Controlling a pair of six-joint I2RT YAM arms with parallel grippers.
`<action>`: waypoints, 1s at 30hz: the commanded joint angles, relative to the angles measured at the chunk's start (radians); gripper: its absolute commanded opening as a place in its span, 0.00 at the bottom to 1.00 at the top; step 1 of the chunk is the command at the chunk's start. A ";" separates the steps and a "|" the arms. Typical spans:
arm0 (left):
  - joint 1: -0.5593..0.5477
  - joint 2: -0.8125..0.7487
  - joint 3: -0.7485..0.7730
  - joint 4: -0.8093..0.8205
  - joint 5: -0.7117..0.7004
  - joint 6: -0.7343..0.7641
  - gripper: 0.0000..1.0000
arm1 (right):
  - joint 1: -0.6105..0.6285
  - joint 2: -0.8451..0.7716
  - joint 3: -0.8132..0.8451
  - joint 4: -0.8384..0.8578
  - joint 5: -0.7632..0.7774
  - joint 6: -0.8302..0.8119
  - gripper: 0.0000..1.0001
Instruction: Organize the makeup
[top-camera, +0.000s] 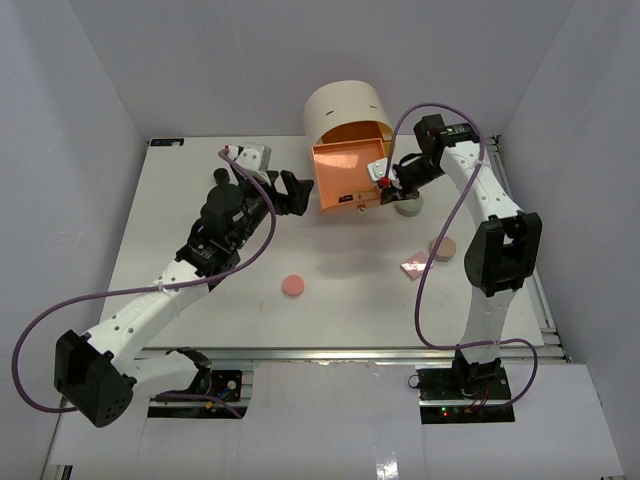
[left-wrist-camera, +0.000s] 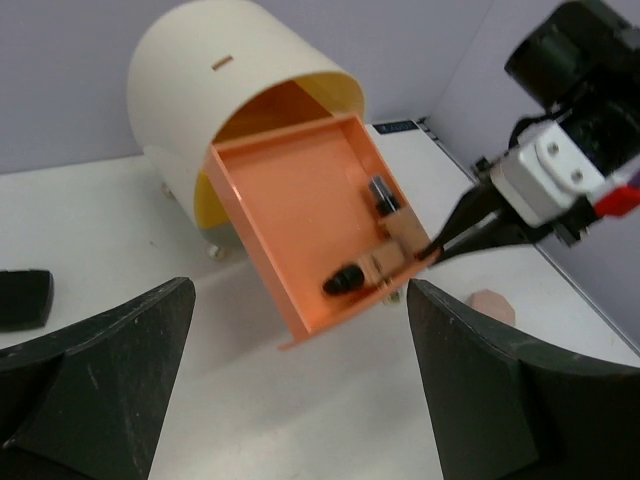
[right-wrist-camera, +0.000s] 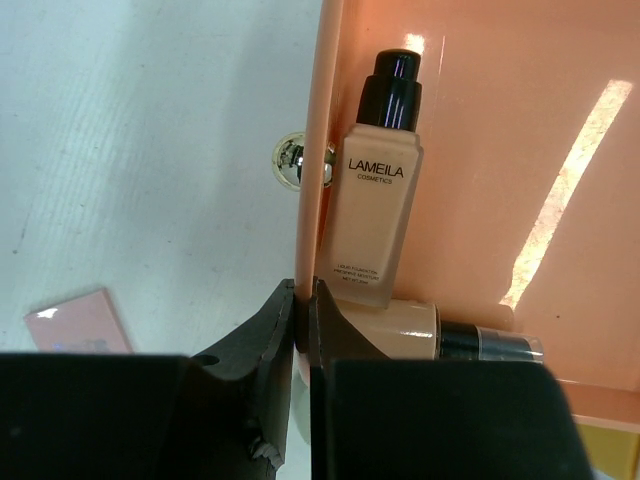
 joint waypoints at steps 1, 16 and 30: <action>0.108 0.103 0.150 0.069 0.098 -0.011 0.98 | -0.005 -0.094 -0.018 0.033 -0.077 -0.054 0.08; 0.275 0.289 0.127 0.081 0.581 -0.257 0.94 | -0.007 -0.303 -0.240 0.039 -0.088 -0.111 0.08; 0.304 0.298 -0.049 0.337 0.862 -0.527 0.95 | -0.007 -0.391 -0.322 0.040 -0.123 -0.113 0.08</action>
